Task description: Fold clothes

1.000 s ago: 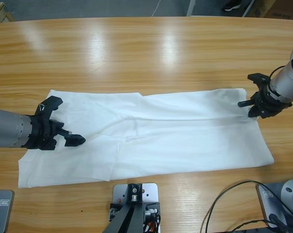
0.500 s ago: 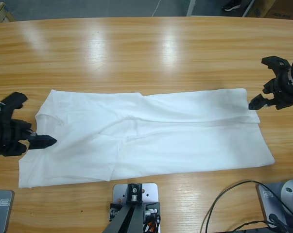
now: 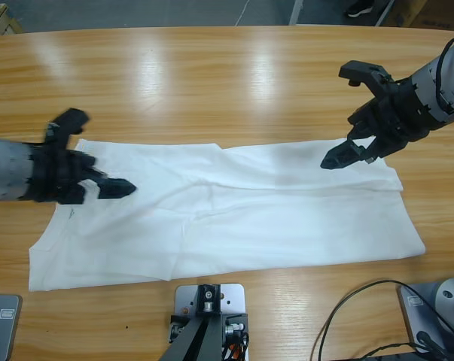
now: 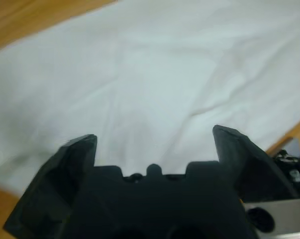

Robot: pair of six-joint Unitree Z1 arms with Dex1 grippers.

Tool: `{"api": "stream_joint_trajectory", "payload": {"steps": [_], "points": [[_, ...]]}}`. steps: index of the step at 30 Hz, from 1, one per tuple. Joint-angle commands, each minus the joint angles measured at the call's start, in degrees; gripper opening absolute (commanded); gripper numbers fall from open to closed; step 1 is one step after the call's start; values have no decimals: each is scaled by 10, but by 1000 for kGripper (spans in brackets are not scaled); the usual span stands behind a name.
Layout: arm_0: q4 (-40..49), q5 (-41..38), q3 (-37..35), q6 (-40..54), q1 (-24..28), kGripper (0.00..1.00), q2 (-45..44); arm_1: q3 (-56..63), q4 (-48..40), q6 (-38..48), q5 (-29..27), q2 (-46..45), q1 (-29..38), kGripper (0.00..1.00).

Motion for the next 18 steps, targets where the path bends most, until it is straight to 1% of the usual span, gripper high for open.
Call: {"api": "stream_joint_trajectory", "payload": {"steps": [1, 3, 4, 7, 9, 11, 14, 18], "points": [[-3, -132, -8, 188, 86, 821, 94, 41, -8, -4, 6, -4, 6, 927], [28, -138, -36, 272, 108, 825, 106, 47, -10, -2, 6, -2, 6, 926], [58, -152, -60, 302, 125, 826, 118, 50, -11, -2, 6, 0, 6, 926], [141, -185, -122, 344, 151, 820, 162, 51, -15, 3, 5, 5, 6, 926], [179, -206, -145, 360, 165, 742, 186, 51, -19, 5, 3, 12, 6, 926], [204, -217, -152, 366, 171, 665, 197, 52, -23, 5, 3, 18, 6, 925], [240, -224, -157, 366, 178, 619, 206, 57, -30, 7, 3, 24, 6, 926], [274, -237, -184, 367, 182, 619, 237, 65, -38, 12, 3, 23, 6, 924]]}}
